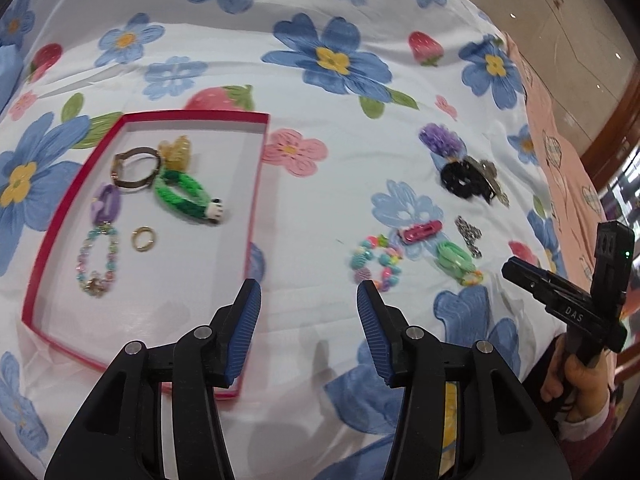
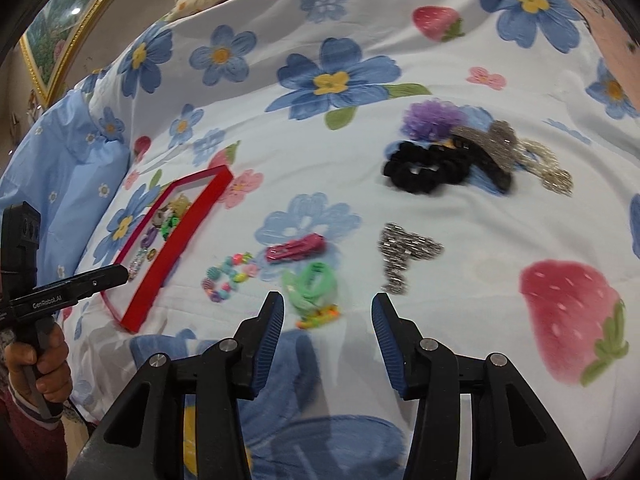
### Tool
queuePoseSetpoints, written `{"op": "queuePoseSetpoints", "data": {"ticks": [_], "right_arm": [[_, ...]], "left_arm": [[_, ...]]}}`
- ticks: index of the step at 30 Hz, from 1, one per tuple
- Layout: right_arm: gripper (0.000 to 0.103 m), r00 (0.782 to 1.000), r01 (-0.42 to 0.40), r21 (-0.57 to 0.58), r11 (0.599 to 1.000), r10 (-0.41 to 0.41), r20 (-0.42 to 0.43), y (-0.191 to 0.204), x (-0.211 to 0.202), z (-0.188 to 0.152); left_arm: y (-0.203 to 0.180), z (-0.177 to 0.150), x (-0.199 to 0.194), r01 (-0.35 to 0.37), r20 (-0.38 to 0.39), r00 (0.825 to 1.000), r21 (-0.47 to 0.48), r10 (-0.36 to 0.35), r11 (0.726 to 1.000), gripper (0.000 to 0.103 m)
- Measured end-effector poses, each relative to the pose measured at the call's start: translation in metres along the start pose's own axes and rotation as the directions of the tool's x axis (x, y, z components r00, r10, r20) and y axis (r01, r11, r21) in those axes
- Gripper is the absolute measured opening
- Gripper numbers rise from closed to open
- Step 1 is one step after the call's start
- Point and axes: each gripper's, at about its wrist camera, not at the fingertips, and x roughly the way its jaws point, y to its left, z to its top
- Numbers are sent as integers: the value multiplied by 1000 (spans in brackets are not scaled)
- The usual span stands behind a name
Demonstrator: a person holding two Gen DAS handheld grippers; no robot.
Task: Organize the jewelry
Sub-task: 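Move both open tools back toward the remaining jewelry on the sheet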
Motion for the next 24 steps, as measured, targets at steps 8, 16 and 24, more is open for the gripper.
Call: {"op": "queuePoseSetpoints", "data": {"ticks": [8, 16, 24], "right_arm": [[48, 1000, 21, 18, 1000, -21, 6, -17, -2, 0], [62, 999, 48, -10, 999, -48, 4, -21, 9, 7], [64, 992, 125, -46, 991, -126, -31, -32, 47, 24]], "left_arm": [[-22, 1, 24, -1, -50, 999, 45, 4, 999, 49], [-36, 9, 48, -2, -83, 997, 71, 8, 997, 49], [-48, 17, 89, -7, -142, 990, 108, 23, 994, 50]]}}
